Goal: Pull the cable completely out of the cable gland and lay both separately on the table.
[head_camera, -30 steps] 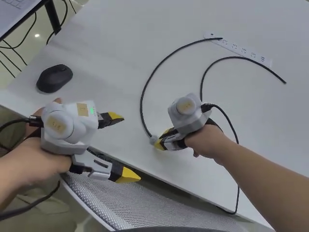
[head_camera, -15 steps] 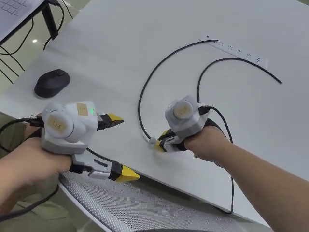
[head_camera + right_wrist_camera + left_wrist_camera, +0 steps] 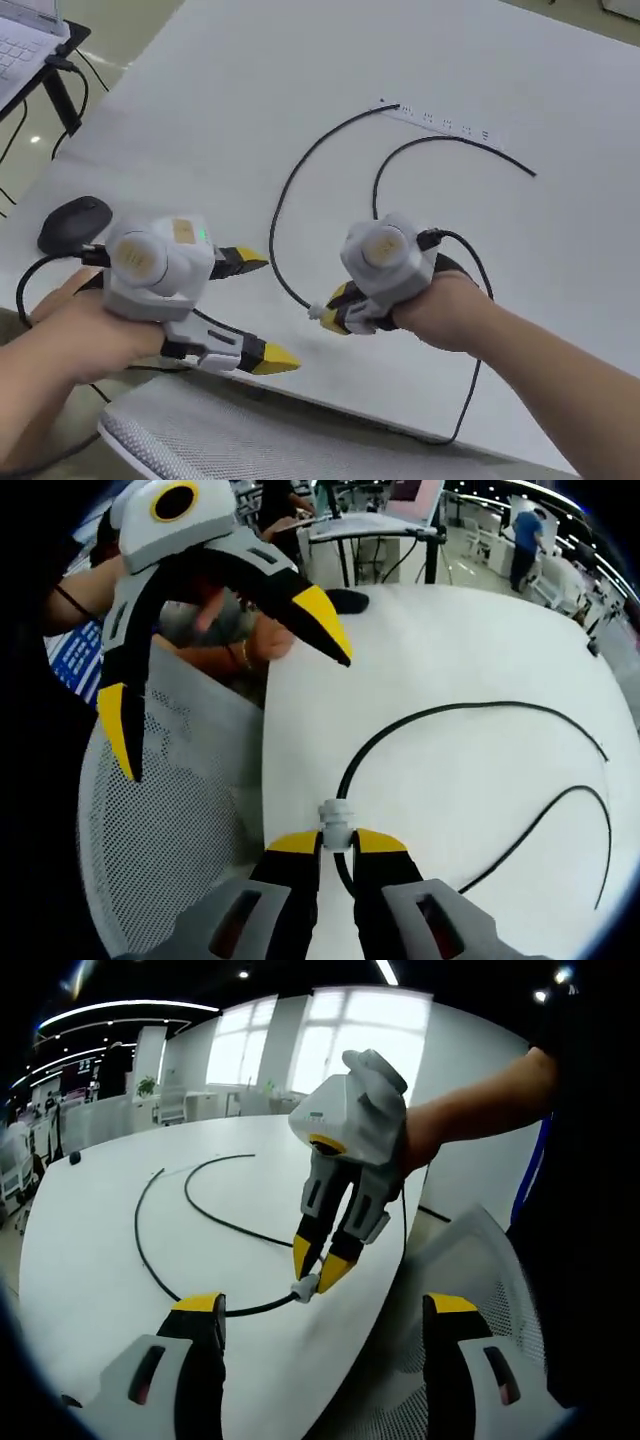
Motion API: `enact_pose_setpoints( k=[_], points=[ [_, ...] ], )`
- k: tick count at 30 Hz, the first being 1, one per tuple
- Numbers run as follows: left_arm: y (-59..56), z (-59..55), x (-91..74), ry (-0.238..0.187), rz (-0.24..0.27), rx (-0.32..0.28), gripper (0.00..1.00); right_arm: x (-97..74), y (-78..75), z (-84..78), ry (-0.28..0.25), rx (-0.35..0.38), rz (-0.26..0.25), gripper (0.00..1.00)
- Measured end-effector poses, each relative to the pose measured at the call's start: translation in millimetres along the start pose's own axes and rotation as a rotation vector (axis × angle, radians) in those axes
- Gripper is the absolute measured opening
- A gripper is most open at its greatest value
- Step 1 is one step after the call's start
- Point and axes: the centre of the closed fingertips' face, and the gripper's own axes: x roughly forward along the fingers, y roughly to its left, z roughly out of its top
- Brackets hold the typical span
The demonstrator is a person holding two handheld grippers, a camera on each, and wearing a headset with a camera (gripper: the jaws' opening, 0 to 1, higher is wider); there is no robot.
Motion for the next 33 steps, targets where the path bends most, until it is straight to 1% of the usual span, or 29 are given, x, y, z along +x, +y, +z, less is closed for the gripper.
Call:
enact_pose_setpoints(
  k=[5,8,9,13,15,17,18,22,24,25,26,27,29,30,33],
  points=[
    [-4.2,14.3,8.8,0.009,-0.031,0.054,0.8,-25.0,3.1,10.5,-0.024,-0.009,-0.011,0.06],
    [-5.2,21.6,12.6,0.012,-0.044,0.081,0.79,-38.6,4.7,16.2,-0.037,-0.033,-0.029,0.06],
    [-5.7,24.8,14.2,0.005,-0.053,0.094,0.79,-44.8,5.8,18.4,-0.039,-0.044,-0.037,0.06],
    [-5.8,29.7,18.9,0.008,-0.064,0.119,0.77,-61.6,8.3,22.9,-0.036,-0.101,-0.06,0.06],
    [-5.6,32.9,20.7,0.007,-0.069,0.109,0.77,-70.2,10.9,25.5,-0.037,-0.113,-0.068,0.06],
    [-11.4,44.9,20.6,-0.043,-0.086,0.099,0.76,-78.8,13.5,28.4,-0.04,-0.133,-0.071,0.06],
    [-13.0,47.2,20.4,-0.05,-0.094,0.092,0.74,-83.8,15.1,30.6,-0.043,-0.146,-0.075,0.06],
    [-14.4,50.2,22.2,-0.053,-0.101,0.109,0.7,-96.2,19.0,34.6,-0.046,-0.178,-0.083,0.06],
    [-18.5,56.1,22.6,-0.081,-0.124,0.099,0.68,-103.1,22.2,36.9,-0.045,-0.195,-0.081,0.06],
    [-20.0,57.9,22.8,-0.087,-0.131,0.098,0.67,-107.2,23.7,38.2,-0.044,-0.206,-0.082,0.06],
    [-22.0,61.3,22.7,-0.104,-0.141,0.095,0.65,-110.0,24.7,38.6,-0.043,-0.21,-0.081,0.06],
    [-25.2,66.8,22.6,-0.13,-0.154,0.09,0.62,-113.3,26.6,39.0,-0.043,-0.218,-0.075,0.06],
    [-28.7,71.2,22.2,-0.148,-0.173,0.092,0.55,-117.6,27.5,38.0,-0.043,-0.223,-0.071,0.06],
    [-29.5,71.4,22.3,-0.148,-0.176,0.098,0.52,-119.0,27.9,37.0,-0.041,-0.226,-0.069,0.06],
    [-37.7,73.0,23.1,-0.158,-0.206,0.142,0.45,-123.3,28.5,32.1,-0.029,-0.239,-0.065,0.06]
  ],
)
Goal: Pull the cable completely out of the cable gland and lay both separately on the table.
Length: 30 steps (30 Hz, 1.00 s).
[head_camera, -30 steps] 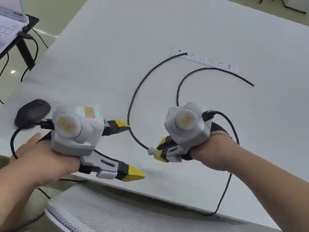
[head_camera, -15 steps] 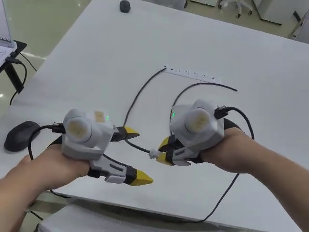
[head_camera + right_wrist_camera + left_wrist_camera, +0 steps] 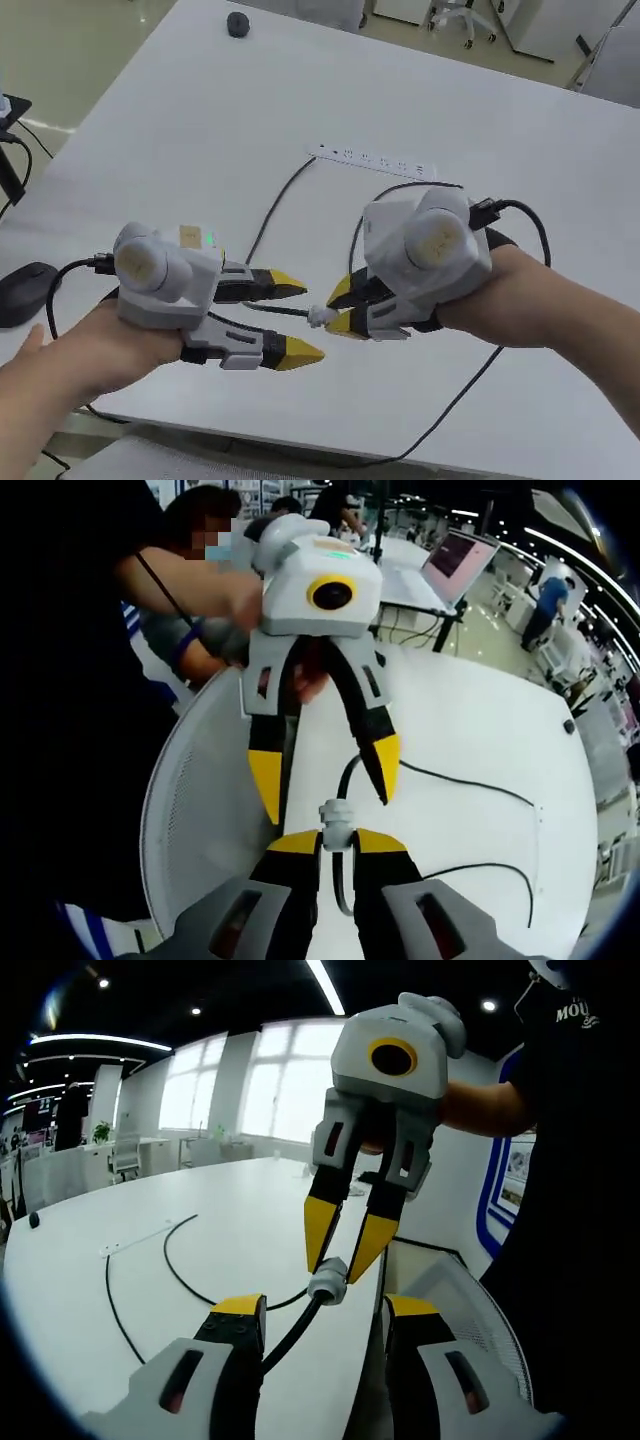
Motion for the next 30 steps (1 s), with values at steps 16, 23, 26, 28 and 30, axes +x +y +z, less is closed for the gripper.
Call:
enact_pose_setpoints(
  k=[16,23,26,28,30],
  points=[
    [-12.0,13.5,6.4,-0.058,-0.066,0.013,0.22,-11.2,8.2,0.2,-0.012,-0.032,0.031,0.06],
    [-13.3,13.1,4.7,-0.064,-0.084,0.028,0.16,-9.8,9.8,2.3,-0.023,-0.05,0.045,0.06],
    [-13.8,11.5,4.7,-0.059,-0.088,0.043,0.16,-8.2,11.2,2.0,-0.024,-0.048,0.051,0.06],
    [-14.2,10.9,4.6,-0.057,-0.089,0.047,0.16,-7.7,11.8,1.7,-0.025,-0.045,0.053,0.06],
    [-14.1,11.4,5.0,-0.055,-0.083,0.059,0.16,-7.8,12.0,1.6,-0.025,-0.05,0.049,0.06]
  ],
)
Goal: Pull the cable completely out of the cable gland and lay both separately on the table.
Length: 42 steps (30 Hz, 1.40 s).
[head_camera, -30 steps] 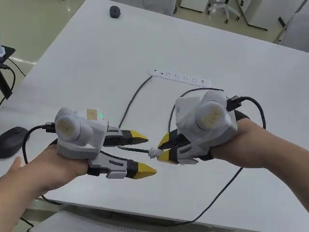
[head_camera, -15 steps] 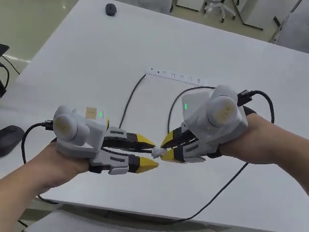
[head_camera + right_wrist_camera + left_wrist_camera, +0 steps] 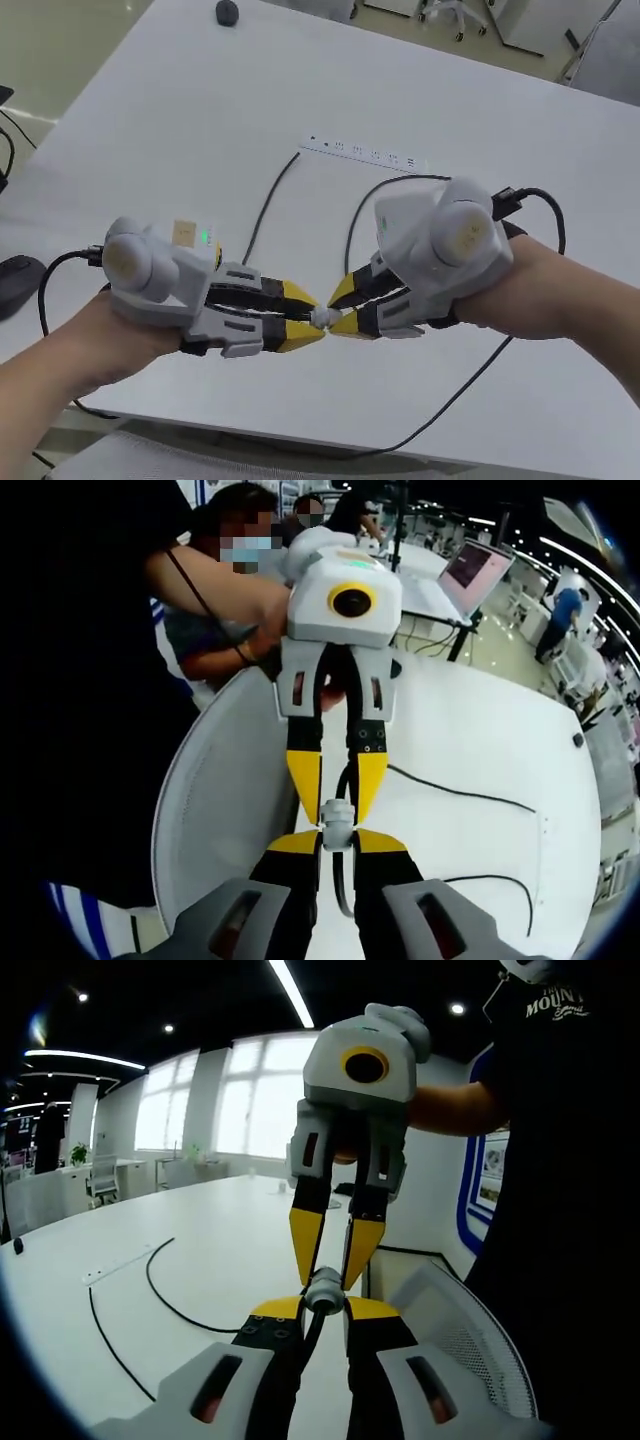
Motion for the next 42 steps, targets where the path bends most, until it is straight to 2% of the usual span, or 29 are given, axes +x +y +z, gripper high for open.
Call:
enact_pose_setpoints(
  k=[1,2,6,8,10,11,14,17,18,19,20,22,23,24,26,27,28,29,31,32,33,34,36,38,40,41,42],
  points=[
    [0.5,0.6,0.2,-0.001,0.006,0.002,0.15,-0.4,-0.5,-0.1,0.001,-0.006,-0.005,0.06],
    [-1.6,0.2,0.8,0.003,-0.006,-0.026,0.15,-0.7,1.6,-0.6,0.002,-0.013,0.004,0.07],
    [-2.2,1.1,1.7,0.016,-0.005,-0.023,0.15,-1.6,1.6,-2.5,-0.03,0.002,0.003,0.08],
    [-1.8,3.1,1.2,0.013,-0.003,-0.024,0.14,-3.0,0.0,0.4,-0.083,0.055,-0.003,0.08],
    [-3.2,10.1,-0.4,-0.014,-0.014,-0.044,0.14,-5.6,0.7,4.1,-0.135,0.092,0.002,0.09],
    [-2.0,9.9,-1.4,-0.004,-0.011,-0.036,0.14,-7.3,0.4,3.6,-0.144,0.118,0.005,0.09],
    [-4.9,17.9,-3.2,-0.021,-0.024,-0.032,0.14,-15.2,-3.7,5.3,-0.225,0.225,0.027,0.14],
    [-6.9,23.7,-1.7,-0.022,-0.028,-0.014,0.14,-24.7,-2.2,5.6,-0.309,0.348,0.108,0.15],
    [-7.8,25.5,-1.1,-0.017,-0.031,-0.004,0.14,-29.1,-3.3,7.7,-0.359,0.423,0.143,0.15],
    [-8.1,26.4,-0.6,-0.015,-0.03,0.001,0.14,-32.2,-5.3,6.9,-0.383,0.472,0.163,0.15],
    [-7.9,27.9,-0.8,-0.013,-0.029,0.009,0.14,-36.7,-5.4,8.6,-0.432,0.522,0.207,0.16],
    [-8.3,29.0,-0.8,-0.009,-0.029,0.017,0.14,-42.6,0.3,8.8,-0.466,0.617,0.305,0.11],
    [-8.2,28.9,-0.7,-0.001,-0.027,0.029,0.14,-43.4,-3.1,8.1,-0.491,0.624,0.306,0.09],
    [-8.3,29.1,-0.9,0.003,-0.026,0.042,0.14,-44.4,-2.8,7.7,-0.519,0.683,0.344,0.11],
    [-9.5,29.3,-1.1,0.014,-0.028,0.066,0.14,-44.9,-0.7,6.2,-0.539,0.726,0.396,0.12],
    [-10.0,29.9,-0.9,0.015,-0.029,0.078,0.14,-47.8,1.3,8.6,-0.574,0.767,0.452,0.12],
    [-11.4,30.3,-1.0,0.021,-0.034,0.088,0.14,-49.0,4.3,9.6,-0.58,0.795,0.492,0.13],
    [-11.9,30.9,-0.8,0.022,-0.036,0.098,0.14,-48.0,4.0,7.9,-0.579,0.81,0.508,0.12],
    [-13.5,32.3,-0.3,0.023,-0.044,0.113,0.14,-44.1,0.6,5.0,-0.579,0.827,0.513,0.13],
    [-14.3,32.4,0.3,0.028,-0.048,0.116,0.14,-44.9,2.4,6.5,-0.588,0.845,0.55,0.13],
    [-14.6,32.3,1.0,0.033,-0.049,0.122,0.14,-48.1,6.3,10.2,-0.602,0.878,0.619,0.13],
    [-15.3,33.1,1.5,0.033,-0.05,0.133,0.14,-48.7,8.2,10.9,-0.598,0.891,0.649,0.13],
    [-16.5,34.4,2.7,0.031,-0.053,0.131,0.14,-43.7,7.1,11.1,-0.588,0.87,0.633,0.13],
    [-17.0,36.7,3.6,0.02,-0.051,0.131,0.14,-40.1,10.2,10.2,-0.565,0.861,0.643,0.11],
    [-16.6,36.0,4.2,0.026,-0.046,0.13,0.14,-40.4,15.8,11.9,-0.557,0.85,0.673,0.08],
    [-16.6,33.9,4.6,0.037,-0.046,0.128,0.14,-40.8,16.0,13.0,-0.56,0.852,0.67,0.08],
    [-16.3,33.1,5.1,0.041,-0.045,0.128,0.14,-39.6,15.7,11.3,-0.559,0.817,0.649,0.08]
  ],
)
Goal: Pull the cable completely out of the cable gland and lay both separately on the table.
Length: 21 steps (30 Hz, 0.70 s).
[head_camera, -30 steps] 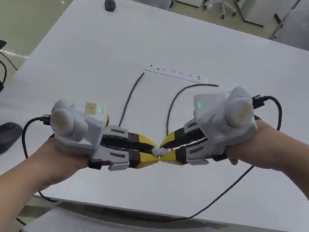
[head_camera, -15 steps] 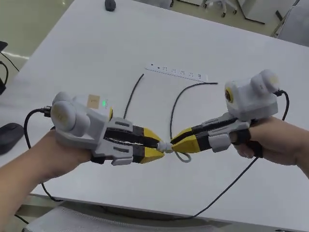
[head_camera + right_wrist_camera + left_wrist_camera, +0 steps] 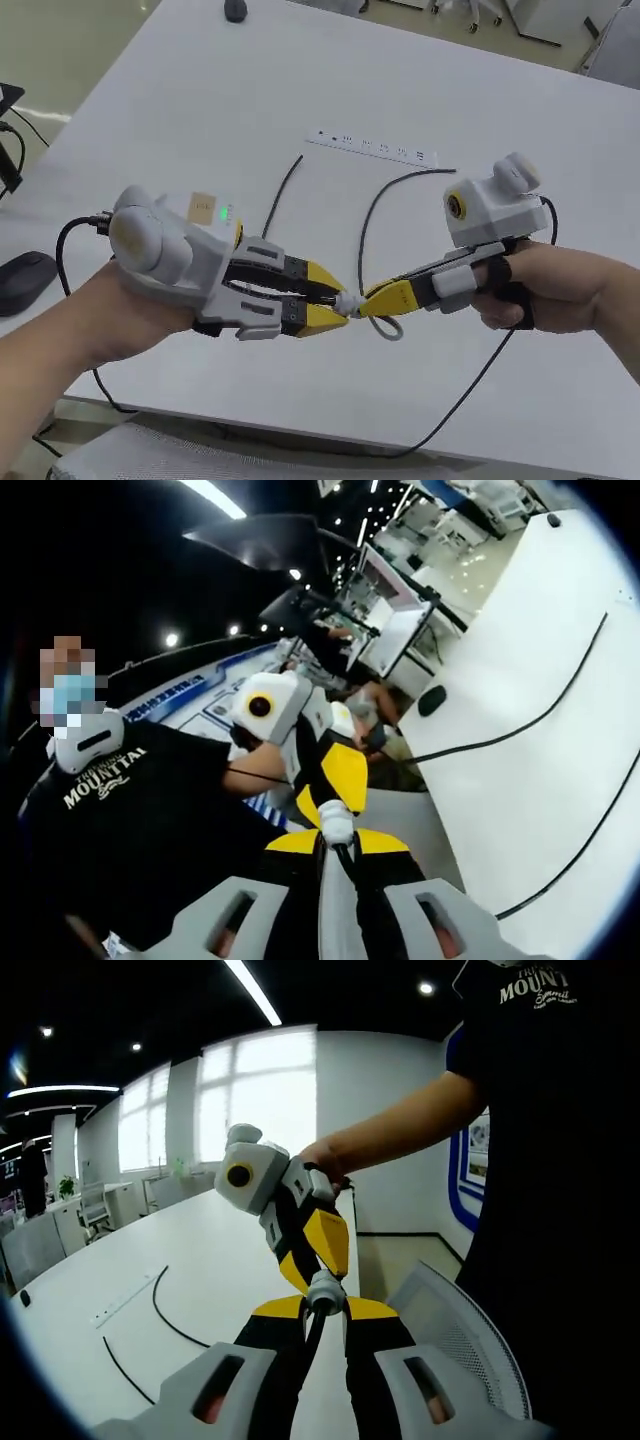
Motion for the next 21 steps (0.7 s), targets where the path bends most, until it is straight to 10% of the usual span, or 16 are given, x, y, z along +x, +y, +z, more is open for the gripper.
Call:
enact_pose_setpoints(
  k=[8,21],
  points=[
    [2.6,-1.2,2.7,-0.002,0.009,-0.106,0.14,-5.1,-1.0,0.0,0.031,-0.106,-0.06,0.07],
    [4.8,-5.6,6.2,-0.016,0.01,-0.263,0.14,-6.7,-5.4,-0.9,0.149,-0.692,-0.382,0.06]
  ],
)
